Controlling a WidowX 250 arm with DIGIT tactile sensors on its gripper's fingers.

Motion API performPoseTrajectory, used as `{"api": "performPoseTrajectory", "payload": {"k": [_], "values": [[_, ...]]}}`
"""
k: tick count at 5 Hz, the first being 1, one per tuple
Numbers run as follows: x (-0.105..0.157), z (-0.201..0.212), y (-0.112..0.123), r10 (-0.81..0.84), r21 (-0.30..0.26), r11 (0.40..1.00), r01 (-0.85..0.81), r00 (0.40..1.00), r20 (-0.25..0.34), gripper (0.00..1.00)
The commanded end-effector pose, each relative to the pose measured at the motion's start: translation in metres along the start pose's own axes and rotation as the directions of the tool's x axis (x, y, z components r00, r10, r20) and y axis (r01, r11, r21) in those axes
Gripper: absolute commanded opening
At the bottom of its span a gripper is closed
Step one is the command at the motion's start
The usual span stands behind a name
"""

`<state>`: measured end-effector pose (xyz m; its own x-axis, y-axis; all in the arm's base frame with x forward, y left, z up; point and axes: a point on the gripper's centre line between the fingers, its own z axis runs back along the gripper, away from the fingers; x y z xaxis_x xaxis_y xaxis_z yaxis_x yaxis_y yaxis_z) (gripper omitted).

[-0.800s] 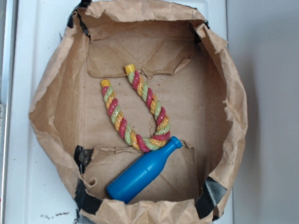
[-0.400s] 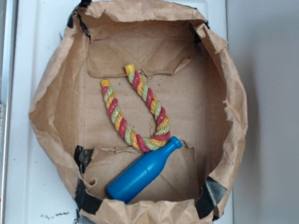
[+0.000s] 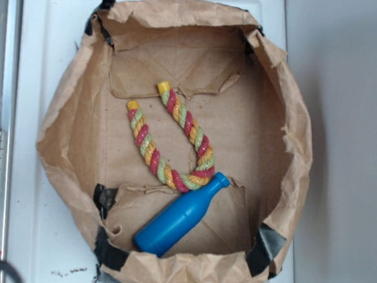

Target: Grab the blue bottle.

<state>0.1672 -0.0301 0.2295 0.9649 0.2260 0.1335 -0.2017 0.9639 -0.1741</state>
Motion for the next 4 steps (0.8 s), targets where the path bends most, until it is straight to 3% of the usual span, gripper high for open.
{"api": "performPoseTrajectory", "payload": {"k": [1,2,3,4], "values": [[0.077,-0.007,0.022,0.269,-0.14,0.957,-0.256,0.959,0.088,1.0],[0.097,-0.034,0.039,0.323,-0.176,0.937,-0.303,0.941,0.104,1.0],[0.097,-0.073,0.044,0.35,-0.19,0.927,-0.324,0.929,0.125,1.0],[0.09,-0.106,0.031,0.335,-0.175,0.93,-0.322,0.941,0.049,1.0]]}}
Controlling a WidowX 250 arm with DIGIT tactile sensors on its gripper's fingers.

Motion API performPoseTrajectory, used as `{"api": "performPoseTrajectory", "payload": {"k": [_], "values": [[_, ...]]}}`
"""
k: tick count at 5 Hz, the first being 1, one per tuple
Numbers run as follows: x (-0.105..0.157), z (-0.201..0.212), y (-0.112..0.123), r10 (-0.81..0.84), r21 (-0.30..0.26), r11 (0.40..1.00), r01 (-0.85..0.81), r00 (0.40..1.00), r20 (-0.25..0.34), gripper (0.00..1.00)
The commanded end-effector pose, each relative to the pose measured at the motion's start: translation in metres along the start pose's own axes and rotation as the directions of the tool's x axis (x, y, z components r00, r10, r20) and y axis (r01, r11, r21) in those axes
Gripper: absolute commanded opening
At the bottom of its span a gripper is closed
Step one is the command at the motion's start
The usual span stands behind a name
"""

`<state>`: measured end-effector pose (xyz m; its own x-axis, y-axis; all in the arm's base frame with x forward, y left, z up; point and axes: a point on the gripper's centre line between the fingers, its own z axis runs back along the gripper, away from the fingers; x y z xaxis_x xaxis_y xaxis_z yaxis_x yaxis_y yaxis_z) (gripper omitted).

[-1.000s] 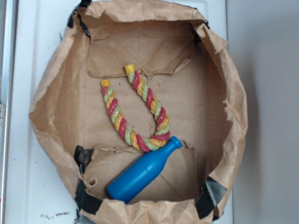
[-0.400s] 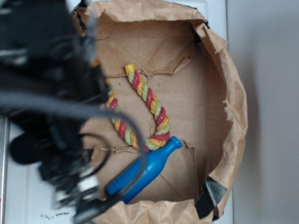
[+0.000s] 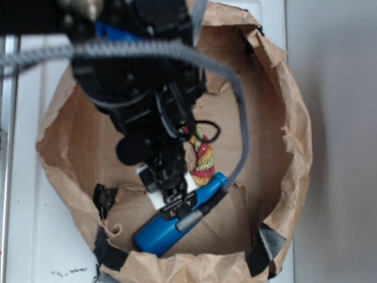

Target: Grab the blue bottle.

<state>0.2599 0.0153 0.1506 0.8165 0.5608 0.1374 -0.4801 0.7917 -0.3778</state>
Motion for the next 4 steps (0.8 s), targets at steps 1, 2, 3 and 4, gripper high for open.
{"api": "performPoseTrajectory", "payload": {"k": [1,2,3,4], "values": [[-0.0069,-0.0367,-0.0115,-0.022,0.088,0.996,0.023,1.0,-0.008,1.0],[-0.0092,-0.0425,-0.0164,0.003,0.081,0.997,0.003,0.997,-0.071,1.0],[-0.0092,-0.0425,-0.0164,0.003,0.081,0.997,0.003,0.997,-0.071,1.0],[-0.0092,-0.0425,-0.0164,0.003,0.081,0.997,0.003,0.997,-0.071,1.0]]}}
